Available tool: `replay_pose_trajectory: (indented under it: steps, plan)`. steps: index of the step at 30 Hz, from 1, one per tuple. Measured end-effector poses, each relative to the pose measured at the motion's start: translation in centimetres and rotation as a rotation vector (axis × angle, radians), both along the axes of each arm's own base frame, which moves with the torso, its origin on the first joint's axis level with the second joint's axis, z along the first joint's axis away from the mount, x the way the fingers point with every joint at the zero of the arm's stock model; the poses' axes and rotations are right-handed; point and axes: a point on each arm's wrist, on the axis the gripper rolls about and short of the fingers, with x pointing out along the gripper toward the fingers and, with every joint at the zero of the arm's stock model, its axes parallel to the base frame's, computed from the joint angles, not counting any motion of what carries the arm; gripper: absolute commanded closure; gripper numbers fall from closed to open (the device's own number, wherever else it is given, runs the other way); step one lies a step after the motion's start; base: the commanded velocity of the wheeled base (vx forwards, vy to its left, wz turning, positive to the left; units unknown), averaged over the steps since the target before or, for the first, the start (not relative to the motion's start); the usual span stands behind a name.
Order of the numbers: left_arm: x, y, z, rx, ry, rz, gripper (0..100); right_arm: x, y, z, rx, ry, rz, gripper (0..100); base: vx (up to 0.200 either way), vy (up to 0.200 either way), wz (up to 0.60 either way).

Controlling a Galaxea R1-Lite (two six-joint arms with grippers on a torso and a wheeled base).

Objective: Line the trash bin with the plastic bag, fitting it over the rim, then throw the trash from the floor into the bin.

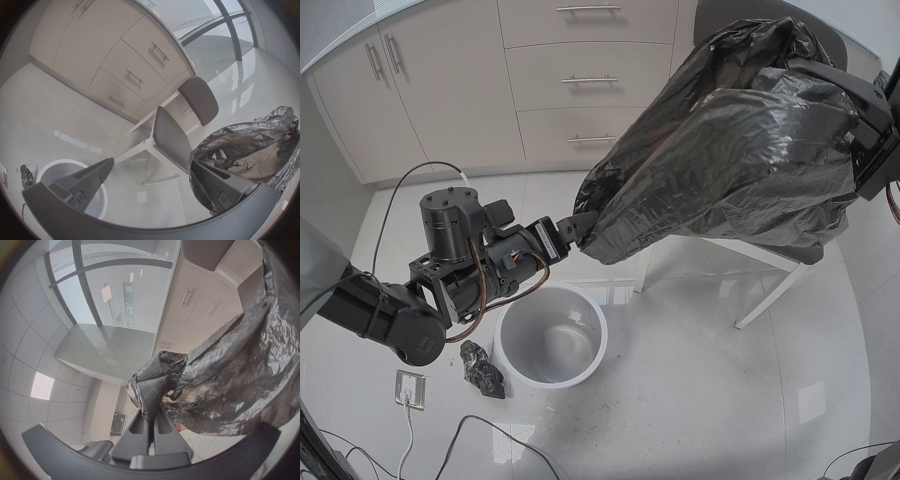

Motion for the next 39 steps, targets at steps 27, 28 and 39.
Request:
replay_pose_trajectory:
  steps: [27, 28, 39]
  plan:
    - [-1.4, -1.0, 1.8, -0.095, 0.044, -0.078, 100, -0.3, 0.2, -0.1, -0.011, 0.016, 0.016, 100, 0.000, 0.000, 0.00]
    - [-1.4, -1.0, 1.8, -0.118, 0.069, -0.089, 100, -0.3, 0.3, -0.1, -0.011, 0.016, 0.017, 100, 0.000, 0.000, 0.00]
    - [-4.0, 1.0, 4.4, -0.303, 0.201, -0.250, 100, -0.3, 0.3, -0.5, -0.018, 0.023, 0.017, 100, 0.000, 0.000, 0.00]
